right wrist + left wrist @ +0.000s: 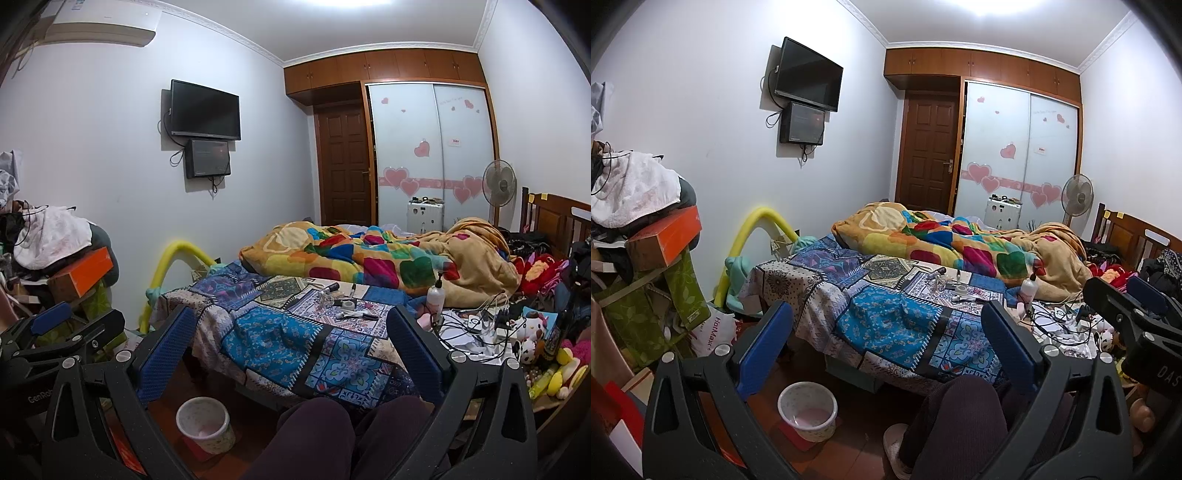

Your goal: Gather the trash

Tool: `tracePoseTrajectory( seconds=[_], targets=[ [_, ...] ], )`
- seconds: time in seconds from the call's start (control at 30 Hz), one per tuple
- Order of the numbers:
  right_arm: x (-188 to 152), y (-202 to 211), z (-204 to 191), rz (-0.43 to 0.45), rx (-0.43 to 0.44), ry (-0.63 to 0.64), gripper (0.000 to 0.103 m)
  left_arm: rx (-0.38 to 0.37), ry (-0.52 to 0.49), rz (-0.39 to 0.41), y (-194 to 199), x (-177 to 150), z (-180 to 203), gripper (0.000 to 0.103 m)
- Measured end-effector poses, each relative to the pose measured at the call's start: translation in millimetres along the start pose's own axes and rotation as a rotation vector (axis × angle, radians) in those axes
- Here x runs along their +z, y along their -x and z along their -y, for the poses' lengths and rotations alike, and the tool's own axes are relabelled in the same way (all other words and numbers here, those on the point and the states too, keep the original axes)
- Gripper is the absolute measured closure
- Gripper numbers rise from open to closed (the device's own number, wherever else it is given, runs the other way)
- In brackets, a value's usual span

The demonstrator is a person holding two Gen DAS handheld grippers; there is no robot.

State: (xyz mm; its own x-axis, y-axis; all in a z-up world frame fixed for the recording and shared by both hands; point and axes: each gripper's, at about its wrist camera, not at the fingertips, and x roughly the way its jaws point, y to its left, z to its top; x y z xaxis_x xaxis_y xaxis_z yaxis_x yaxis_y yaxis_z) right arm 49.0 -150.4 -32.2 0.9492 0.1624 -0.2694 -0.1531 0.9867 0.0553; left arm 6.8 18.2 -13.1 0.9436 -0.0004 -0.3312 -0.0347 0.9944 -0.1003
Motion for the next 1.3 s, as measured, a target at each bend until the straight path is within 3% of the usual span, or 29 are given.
tracePoseTrajectory(
  seconds=[0.87,1.07,1.3],
  targets=[
    [1.1,-14.9,4.3,-0.016,0.011,0.007,0.000,0.004,0.001,-0.002,-11.2,2.9,7.3,0.000],
    [4.9,-35.6,15.7,-0.012,-0.003,-0.006,0.000,-0.021,0.005,-0.016,-36.8,10.6,14.0,0.000],
    [8.4,-76.1,42.7,-0.025,-0.087,-0.006,0.000,-0.026,0.002,-0.056,-93.0,24.0,30.6,0.000]
  ],
)
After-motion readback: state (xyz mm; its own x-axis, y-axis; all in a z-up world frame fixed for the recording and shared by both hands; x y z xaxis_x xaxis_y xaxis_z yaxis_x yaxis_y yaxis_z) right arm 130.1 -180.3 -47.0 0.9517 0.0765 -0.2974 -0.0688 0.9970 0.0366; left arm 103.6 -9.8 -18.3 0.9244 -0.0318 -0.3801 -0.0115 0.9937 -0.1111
